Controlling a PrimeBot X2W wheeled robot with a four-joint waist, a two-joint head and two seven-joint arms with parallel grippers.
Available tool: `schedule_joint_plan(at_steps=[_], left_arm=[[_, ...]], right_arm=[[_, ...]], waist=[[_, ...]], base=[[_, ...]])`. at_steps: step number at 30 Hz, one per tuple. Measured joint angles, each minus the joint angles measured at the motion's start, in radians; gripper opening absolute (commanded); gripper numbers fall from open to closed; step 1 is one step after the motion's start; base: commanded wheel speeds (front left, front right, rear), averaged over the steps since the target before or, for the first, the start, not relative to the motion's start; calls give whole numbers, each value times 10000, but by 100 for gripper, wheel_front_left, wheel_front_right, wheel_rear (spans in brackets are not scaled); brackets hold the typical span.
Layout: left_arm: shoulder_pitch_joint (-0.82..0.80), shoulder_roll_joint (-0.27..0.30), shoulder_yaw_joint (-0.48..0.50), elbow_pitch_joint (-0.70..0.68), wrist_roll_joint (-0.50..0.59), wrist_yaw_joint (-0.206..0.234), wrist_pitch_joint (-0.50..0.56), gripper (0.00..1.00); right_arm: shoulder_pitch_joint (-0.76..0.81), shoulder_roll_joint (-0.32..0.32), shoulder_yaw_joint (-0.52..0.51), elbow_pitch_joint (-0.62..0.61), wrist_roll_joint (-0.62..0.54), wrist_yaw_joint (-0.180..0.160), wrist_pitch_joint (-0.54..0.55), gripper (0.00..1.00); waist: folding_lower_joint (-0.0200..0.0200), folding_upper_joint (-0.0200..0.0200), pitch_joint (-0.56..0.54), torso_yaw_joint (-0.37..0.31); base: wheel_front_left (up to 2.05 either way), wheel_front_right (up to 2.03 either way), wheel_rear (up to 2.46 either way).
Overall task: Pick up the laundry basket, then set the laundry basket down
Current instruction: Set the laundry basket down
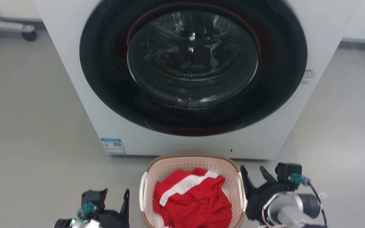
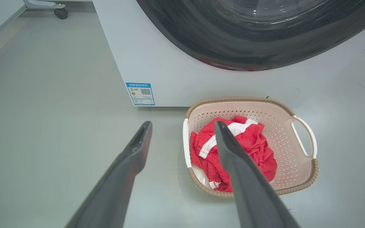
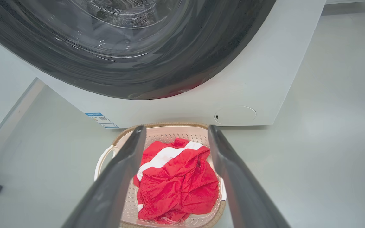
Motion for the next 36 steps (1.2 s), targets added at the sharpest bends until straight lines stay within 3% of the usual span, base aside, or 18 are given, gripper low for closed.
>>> schedule_joint_plan(at_steps=[18,29,36], left_arm=[[3286,700,1446,-4029,1227,462,-2,100],[4732,671,2748,-5925,2169,466,-2,100],[5322,357,3384,-6813,2874,466,-2,100]], right_arm=[[3476,-577,-1687,-4029,-2019,-274,2,100],[5262,-642,-3517,-5894,-3743,-274,0,100],[6063,-134,-4351,-7007,-5028,-274,0,100]], waist=[[1,1,-1512,-45],[2,1,-1645,-134],[2,1,-1631,-225]], base=[[0,0,0],[0,0,0],[0,0,0]])
